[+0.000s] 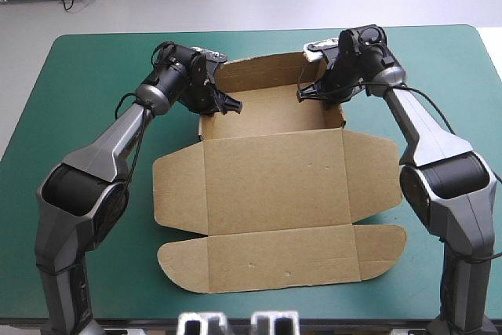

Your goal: Fold the box

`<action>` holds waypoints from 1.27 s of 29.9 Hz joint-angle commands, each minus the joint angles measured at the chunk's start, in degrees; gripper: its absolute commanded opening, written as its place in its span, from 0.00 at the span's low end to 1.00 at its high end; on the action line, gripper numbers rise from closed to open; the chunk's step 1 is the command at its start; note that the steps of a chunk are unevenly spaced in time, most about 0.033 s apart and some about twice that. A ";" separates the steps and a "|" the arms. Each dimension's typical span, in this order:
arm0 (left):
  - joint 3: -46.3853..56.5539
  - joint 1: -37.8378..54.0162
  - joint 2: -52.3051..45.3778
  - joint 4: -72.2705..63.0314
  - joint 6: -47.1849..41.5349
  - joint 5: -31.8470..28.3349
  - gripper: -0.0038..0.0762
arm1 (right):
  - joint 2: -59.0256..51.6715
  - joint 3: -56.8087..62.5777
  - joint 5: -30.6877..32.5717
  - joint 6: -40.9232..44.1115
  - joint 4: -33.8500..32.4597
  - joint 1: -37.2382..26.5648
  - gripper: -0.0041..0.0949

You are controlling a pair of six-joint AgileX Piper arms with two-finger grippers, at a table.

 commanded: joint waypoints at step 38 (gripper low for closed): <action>-3.93 -1.25 -5.71 9.06 1.34 7.99 0.29 | -4.33 -1.84 0.71 -3.64 1.57 1.02 0.85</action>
